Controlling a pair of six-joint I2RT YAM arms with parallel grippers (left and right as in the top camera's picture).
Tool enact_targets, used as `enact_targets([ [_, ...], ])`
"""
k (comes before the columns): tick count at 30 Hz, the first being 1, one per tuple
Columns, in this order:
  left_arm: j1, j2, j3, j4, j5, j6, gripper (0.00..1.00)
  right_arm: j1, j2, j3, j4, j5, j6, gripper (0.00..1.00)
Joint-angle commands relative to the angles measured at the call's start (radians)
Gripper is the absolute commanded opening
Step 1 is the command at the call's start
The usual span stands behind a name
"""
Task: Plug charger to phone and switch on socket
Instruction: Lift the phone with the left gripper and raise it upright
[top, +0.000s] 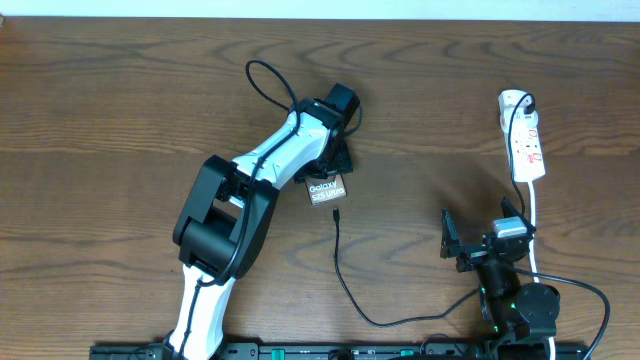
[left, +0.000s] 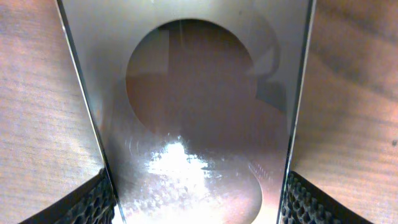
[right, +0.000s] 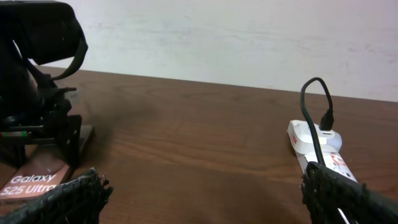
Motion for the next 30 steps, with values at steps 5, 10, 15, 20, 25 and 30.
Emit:
enact_targets([
  [5,-0.025,0.013,-0.002,-0.081,0.068,-0.009,0.65,-0.005,-0.004,-0.002,-0.004,-0.006,-0.012,0.99],
  [10,-0.026,0.013,-0.002,-0.072,-0.013,-0.010,0.77,-0.005,-0.004,-0.002,-0.004,-0.006,-0.012,0.99],
  [15,-0.025,0.013,-0.002,-0.003,-0.105,-0.018,0.93,-0.005,-0.004,-0.002,-0.003,-0.006,-0.012,0.99],
  [20,-0.025,0.014,-0.002,0.050,-0.124,-0.029,1.00,-0.005,-0.004,-0.002,-0.004,-0.006,-0.012,0.99],
  [25,-0.026,0.014,-0.005,0.045,-0.123,-0.028,0.98,-0.005,-0.004,-0.002,-0.003,-0.006,-0.012,0.99],
  [30,-0.026,0.014,-0.029,0.041,-0.122,-0.028,0.95,-0.005,-0.004,-0.002,-0.003,-0.006,-0.012,0.99],
])
